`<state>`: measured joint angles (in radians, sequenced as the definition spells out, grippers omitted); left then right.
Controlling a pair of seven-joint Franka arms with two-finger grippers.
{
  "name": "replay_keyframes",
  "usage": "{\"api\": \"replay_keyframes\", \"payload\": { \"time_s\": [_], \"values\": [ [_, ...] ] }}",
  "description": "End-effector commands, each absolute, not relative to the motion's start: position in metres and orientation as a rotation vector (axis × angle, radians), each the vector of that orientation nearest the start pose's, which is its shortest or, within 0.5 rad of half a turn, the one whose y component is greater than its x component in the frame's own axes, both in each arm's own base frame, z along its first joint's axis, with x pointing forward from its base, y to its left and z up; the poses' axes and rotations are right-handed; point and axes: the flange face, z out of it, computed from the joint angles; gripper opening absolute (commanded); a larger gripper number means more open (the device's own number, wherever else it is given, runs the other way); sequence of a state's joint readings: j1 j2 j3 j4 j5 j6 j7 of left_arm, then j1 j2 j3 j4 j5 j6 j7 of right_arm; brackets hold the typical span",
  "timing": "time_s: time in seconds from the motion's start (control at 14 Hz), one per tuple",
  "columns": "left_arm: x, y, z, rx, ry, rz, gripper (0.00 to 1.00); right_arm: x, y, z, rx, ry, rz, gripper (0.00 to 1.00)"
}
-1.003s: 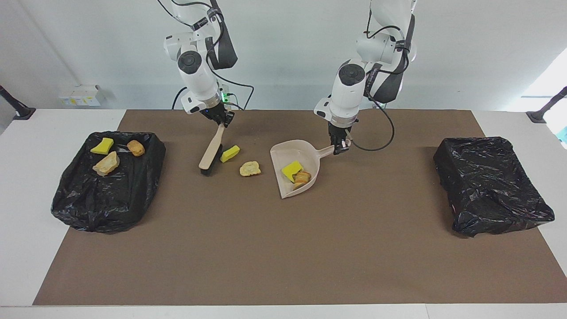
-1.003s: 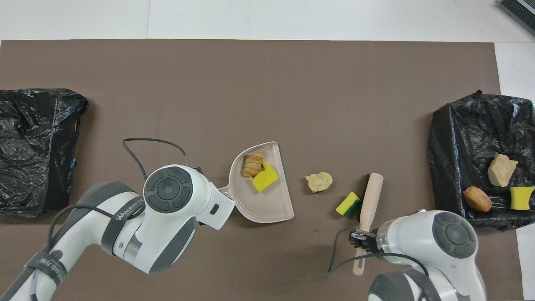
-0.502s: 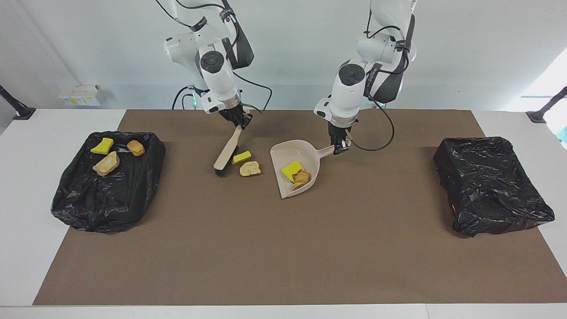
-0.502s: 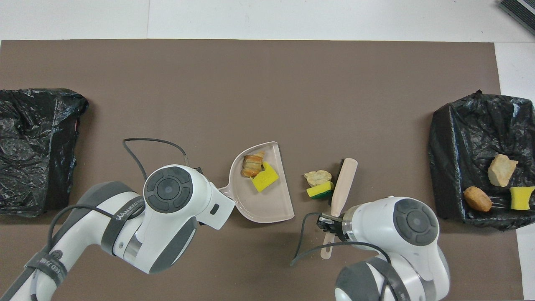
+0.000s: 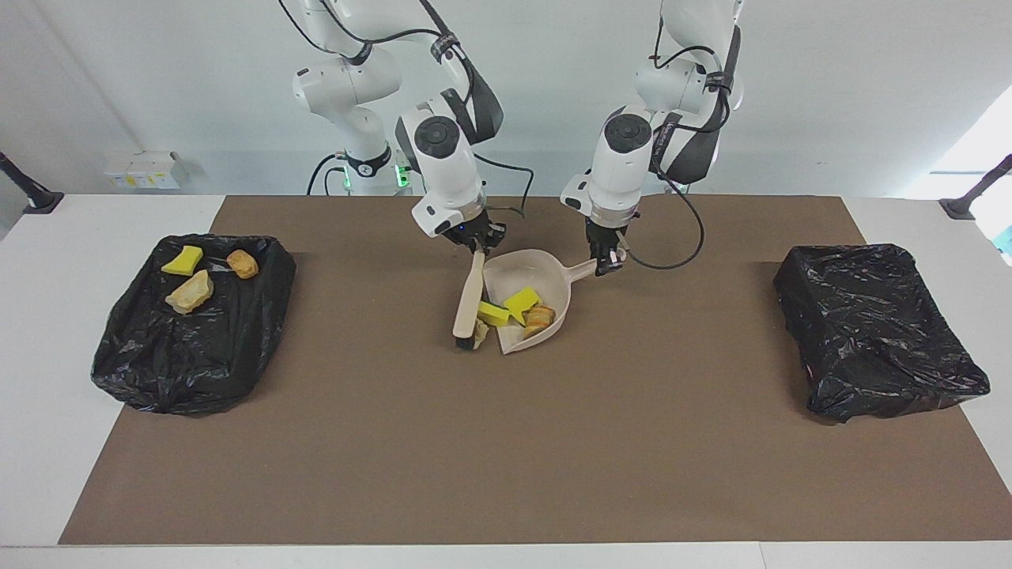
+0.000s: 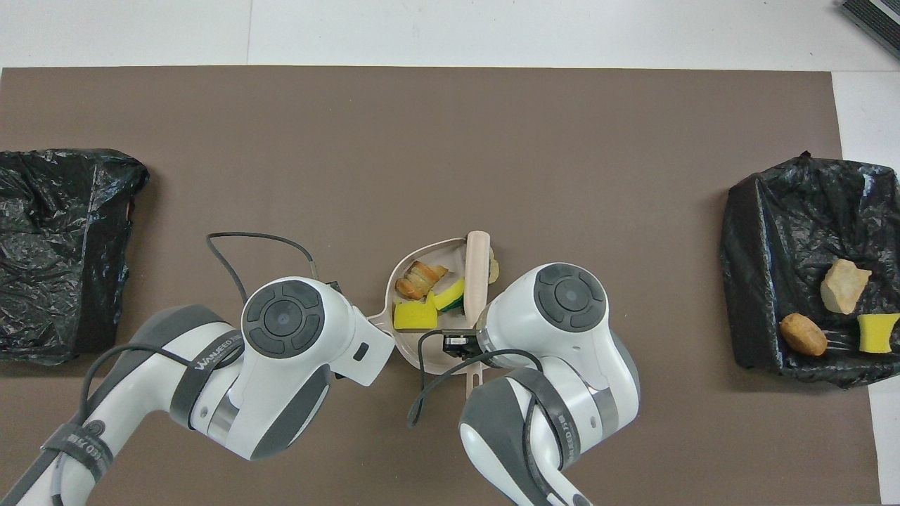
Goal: Sweep and dump trash in bin
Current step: 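Sweep the remaining crust and sponge with the right gripper into the dustpan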
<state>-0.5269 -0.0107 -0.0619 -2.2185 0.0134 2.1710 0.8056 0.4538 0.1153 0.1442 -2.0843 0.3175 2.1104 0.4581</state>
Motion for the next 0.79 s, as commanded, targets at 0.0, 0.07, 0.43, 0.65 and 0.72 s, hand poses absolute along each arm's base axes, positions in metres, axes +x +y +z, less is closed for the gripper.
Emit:
{"api": "replay_keyframes", "payload": {
  "time_s": [0.0, 0.07, 0.43, 0.65, 0.72],
  "values": [
    [0.426, -0.286, 0.381, -2.415, 2.000, 0.049, 0.00, 0.452, 0.334, 0.379, -2.827, -0.237, 0.395, 0.00],
    [0.427, -0.285, 0.381, -2.417, 1.999, 0.049, 0.00, 0.452, 0.327, 0.383, -2.805, -0.337, 0.408, 0.00],
    [0.428, -0.286, 0.381, -2.523, 1.858, 0.046, 0.00, 0.469, 0.300, 0.424, -2.755, -0.348, 0.404, 0.00],
    [0.428, -0.285, 0.382, -2.604, 1.743, 0.048, 0.00, 0.472, 0.283, 0.451, -2.768, -0.333, 0.367, 0.00],
    [0.427, -0.286, 0.382, -2.645, 1.678, 0.050, 0.00, 0.475, 0.278, 0.459, -2.770, -0.325, 0.375, 0.00]
  ]
}}
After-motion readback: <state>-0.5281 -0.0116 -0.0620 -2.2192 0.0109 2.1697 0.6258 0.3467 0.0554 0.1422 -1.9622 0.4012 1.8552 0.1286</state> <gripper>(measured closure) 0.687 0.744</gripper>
